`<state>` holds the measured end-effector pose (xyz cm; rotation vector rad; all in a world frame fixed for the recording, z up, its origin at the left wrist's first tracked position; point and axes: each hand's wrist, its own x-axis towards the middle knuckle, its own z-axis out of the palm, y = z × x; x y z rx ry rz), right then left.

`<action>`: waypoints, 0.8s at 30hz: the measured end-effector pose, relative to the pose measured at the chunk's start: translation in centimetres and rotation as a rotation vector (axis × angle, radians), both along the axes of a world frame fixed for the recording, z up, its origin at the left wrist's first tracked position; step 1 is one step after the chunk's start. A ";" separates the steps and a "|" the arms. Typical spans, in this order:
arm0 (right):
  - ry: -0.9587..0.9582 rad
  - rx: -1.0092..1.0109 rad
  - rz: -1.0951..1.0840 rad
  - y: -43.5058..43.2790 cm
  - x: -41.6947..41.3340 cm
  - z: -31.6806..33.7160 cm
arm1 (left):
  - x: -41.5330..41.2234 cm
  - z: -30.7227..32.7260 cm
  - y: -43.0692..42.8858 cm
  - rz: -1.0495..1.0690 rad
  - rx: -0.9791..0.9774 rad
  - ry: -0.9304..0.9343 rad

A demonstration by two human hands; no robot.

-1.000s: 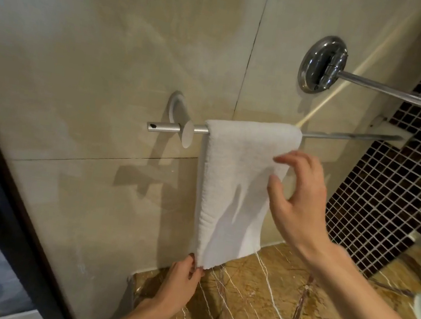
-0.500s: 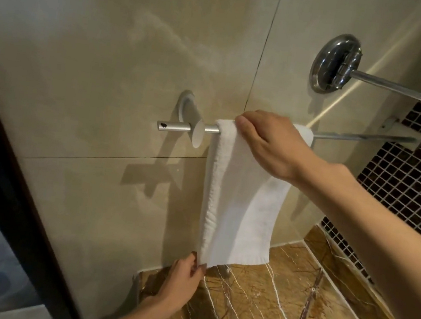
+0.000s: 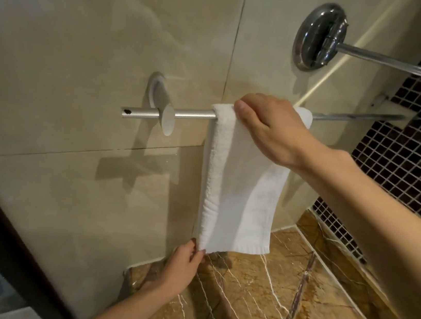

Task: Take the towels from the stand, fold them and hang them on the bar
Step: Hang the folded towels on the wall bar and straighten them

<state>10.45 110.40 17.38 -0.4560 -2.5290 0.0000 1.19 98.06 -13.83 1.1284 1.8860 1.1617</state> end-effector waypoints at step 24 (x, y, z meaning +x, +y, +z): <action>-0.009 -0.010 -0.240 10.8 9.7 0.0 | 6.5 0.3 14.6 -0.160 0.060 0.100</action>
